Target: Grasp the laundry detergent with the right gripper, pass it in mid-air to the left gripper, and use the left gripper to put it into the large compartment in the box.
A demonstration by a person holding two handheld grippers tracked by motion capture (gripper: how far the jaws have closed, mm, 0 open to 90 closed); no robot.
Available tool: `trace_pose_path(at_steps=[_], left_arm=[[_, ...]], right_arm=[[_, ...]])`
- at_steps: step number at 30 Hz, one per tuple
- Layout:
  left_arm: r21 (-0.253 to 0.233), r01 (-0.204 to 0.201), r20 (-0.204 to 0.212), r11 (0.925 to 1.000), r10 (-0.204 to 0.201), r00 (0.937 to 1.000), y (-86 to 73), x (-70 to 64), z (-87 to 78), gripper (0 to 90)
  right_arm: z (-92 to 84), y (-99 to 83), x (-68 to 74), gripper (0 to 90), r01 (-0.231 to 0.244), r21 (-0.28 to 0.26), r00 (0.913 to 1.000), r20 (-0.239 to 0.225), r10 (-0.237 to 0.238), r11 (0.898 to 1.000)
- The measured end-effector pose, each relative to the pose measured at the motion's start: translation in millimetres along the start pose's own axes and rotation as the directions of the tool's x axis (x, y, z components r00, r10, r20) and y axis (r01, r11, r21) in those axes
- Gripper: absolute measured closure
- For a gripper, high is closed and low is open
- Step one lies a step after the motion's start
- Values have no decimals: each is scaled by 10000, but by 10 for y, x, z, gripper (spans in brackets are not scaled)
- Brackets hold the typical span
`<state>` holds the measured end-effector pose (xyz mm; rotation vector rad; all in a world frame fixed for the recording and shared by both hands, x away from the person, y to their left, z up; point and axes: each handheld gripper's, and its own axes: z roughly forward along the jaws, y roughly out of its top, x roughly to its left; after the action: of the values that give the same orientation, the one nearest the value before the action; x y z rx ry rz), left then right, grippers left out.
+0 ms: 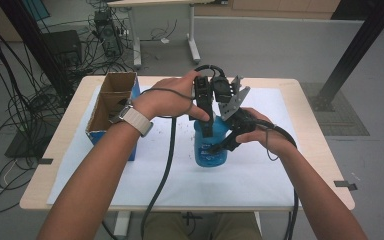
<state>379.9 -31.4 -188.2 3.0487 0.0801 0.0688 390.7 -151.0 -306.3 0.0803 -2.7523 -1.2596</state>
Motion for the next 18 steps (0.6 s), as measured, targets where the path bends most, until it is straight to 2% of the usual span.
trace_pose_path(at_steps=[18], left_arm=[[-9,40,-33,10000,-40,10000,-13,1,-8,90]], right_arm=[[-3,-1,-7,439,13,-59,10000,48,-13,10000]])
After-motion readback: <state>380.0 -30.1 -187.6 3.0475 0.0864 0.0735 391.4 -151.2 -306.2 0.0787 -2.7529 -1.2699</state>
